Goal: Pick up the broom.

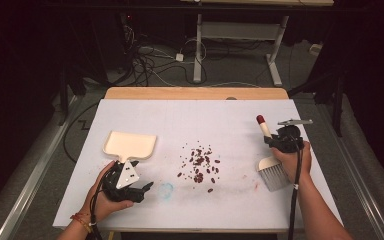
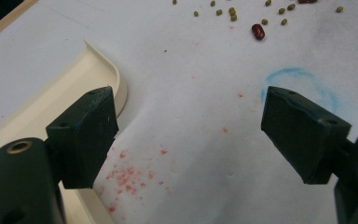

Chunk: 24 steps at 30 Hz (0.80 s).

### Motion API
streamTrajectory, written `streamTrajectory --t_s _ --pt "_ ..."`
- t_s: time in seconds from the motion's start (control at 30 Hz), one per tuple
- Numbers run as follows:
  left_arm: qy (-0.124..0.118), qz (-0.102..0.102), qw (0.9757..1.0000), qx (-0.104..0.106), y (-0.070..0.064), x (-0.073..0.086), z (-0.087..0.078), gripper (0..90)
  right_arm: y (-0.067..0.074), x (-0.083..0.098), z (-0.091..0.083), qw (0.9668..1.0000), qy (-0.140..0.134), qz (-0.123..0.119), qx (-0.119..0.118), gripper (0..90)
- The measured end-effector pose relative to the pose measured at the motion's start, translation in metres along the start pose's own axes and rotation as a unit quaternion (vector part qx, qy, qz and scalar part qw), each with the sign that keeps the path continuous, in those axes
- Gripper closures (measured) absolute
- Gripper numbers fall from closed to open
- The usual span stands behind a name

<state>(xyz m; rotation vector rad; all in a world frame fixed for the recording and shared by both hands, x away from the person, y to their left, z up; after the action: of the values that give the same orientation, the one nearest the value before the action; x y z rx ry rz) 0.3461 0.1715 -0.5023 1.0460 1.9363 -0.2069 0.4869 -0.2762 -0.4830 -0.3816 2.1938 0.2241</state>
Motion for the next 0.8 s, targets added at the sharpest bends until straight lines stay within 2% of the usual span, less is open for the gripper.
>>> streamTrajectory --t_s 0.2,0.3,0.37,0.53,0.63,0.67,0.73,0.77,0.8 --pt "-0.009 -0.014 0.9998 -0.005 0.002 -0.002 -0.005 18.1 0.011 -0.012 -0.038 0.9971 -0.071 -0.016 -0.022 70.6" --pt "-0.006 -0.012 0.9999 -0.003 0.001 -0.002 -0.004 18.1 0.014 -0.013 -0.049 0.9958 -0.086 -0.017 -0.028 70.5" --pt "-0.006 -0.009 0.9999 -0.003 0.0 -0.003 -0.004 18.1 0.021 -0.015 -0.06 0.9936 -0.102 -0.018 -0.043 70.6" --pt "-0.01 -0.013 0.9999 -0.004 0.001 -0.004 -0.005 18.1 0.04 -0.023 -0.073 0.9895 -0.127 -0.037 -0.059 70.5" --pt "-0.023 -0.018 0.9996 0.004 0.0 -0.008 -0.007 18.1 0.053 -0.027 -0.078 0.9868 -0.14 -0.041 -0.069 70.5" --pt "-0.03 -0.026 0.9992 0.01 -0.001 -0.011 -0.007 18.1 0.057 -0.029 -0.079 0.9857 -0.146 -0.044 -0.071 70.5" --pt "-0.049 -0.053 0.9968 0.034 -0.006 -0.021 -0.008 18.1 0.069 -0.032 -0.082 0.9838 -0.154 -0.046 -0.079 70.5" --pt "-0.057 -0.06 0.9957 0.043 -0.008 -0.028 -0.008 18.1 0.069 -0.032 -0.082 0.9838 -0.154 -0.046 -0.079 70.5" --pt "-0.065 -0.063 0.9946 0.051 -0.011 -0.036 -0.009 18.1 0.075 -0.034 -0.084 0.9826 -0.159 -0.047 -0.084 70.5"
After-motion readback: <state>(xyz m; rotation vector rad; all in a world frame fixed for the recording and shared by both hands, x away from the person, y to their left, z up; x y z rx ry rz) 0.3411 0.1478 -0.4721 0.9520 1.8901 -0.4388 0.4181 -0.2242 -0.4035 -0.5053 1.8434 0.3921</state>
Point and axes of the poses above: each handheld gripper's, and its own axes: z roughly forward along the jaws, x roughly out of its underside, y roughly to its left, the point moved 7 cm from there along z, roughly forward along the jaws, and after that the axes turned 6 degrees about -y, right-handed, at the moved point
